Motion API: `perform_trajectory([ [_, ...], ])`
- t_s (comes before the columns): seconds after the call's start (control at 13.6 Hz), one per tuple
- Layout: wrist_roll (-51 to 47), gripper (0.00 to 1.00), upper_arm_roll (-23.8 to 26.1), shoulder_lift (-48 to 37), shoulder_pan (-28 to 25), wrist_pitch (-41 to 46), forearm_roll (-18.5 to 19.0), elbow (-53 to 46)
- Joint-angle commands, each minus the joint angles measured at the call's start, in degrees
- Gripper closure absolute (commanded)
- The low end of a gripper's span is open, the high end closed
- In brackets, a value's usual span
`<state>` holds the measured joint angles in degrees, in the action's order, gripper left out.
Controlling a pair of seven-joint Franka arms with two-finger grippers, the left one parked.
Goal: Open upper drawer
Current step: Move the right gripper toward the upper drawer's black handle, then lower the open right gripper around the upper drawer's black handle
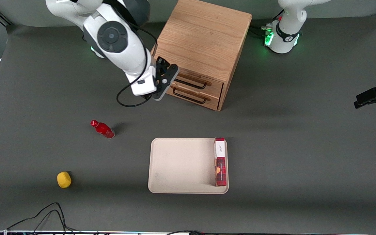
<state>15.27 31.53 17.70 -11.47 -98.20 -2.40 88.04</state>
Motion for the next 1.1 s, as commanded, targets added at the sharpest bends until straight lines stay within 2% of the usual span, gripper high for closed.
perform_trajectory([
  [0.0,2.9,0.0,-0.1,5.8,-2.2,0.2,2.0,-5.9],
  [0.29,4.6,0.0,-0.2,9.9,-3.3,0.3,1.7,-9.6],
  [1.03,-2.3,0.0,-0.1,6.5,-4.0,2.1,2.0,-10.5],
])
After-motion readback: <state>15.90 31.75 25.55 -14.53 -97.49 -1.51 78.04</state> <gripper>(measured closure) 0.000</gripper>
